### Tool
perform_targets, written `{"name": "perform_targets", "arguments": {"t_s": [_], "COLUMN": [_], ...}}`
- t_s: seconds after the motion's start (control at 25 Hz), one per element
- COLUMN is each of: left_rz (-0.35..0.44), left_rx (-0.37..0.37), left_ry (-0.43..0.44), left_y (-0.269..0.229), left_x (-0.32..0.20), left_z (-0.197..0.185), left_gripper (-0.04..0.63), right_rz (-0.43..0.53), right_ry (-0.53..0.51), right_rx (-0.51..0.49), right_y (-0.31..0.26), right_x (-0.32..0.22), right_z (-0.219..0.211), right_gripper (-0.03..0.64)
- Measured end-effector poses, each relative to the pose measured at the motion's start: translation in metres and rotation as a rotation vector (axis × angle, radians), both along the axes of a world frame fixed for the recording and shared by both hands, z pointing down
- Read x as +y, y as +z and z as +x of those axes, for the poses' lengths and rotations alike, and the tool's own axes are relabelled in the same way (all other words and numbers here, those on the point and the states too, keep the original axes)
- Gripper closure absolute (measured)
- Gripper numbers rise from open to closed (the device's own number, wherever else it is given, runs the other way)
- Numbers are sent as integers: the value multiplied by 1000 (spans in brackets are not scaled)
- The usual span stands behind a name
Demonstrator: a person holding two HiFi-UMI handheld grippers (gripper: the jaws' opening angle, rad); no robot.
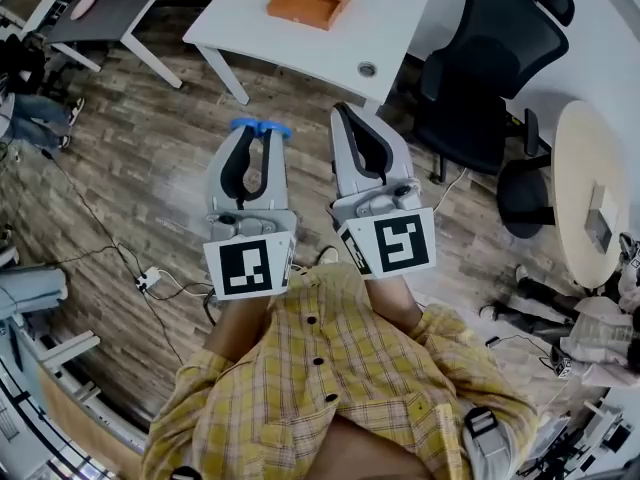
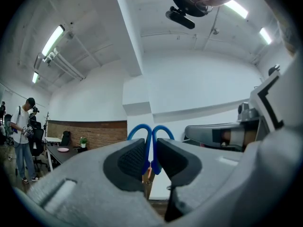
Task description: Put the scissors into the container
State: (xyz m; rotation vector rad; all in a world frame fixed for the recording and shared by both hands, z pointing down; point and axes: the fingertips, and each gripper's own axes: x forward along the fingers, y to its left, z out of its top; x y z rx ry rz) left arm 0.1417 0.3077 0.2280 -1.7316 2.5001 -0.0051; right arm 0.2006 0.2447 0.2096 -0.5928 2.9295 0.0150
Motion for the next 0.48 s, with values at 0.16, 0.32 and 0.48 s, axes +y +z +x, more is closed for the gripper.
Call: {"name": "perform_targets", "arguments": {"t_s": [0.16, 0.32, 0.48], "left_rz": [-1, 22, 49], "left_rx": [23, 31, 38], "left_ry": [19, 42, 77], "left_y": [10, 3, -11], "left_x": [-19, -41, -67], "left_z": [-28, -64, -102], "left_gripper": [508, 509, 509], "right_rz": [9, 15, 23], "right_ry": [20, 39, 75], "right_rx": [20, 25, 15], "right_y": [5, 0, -11], "right_x": [-18, -37, -59], "right_z": [-25, -59, -94], "right_gripper": [611, 611, 611]}}
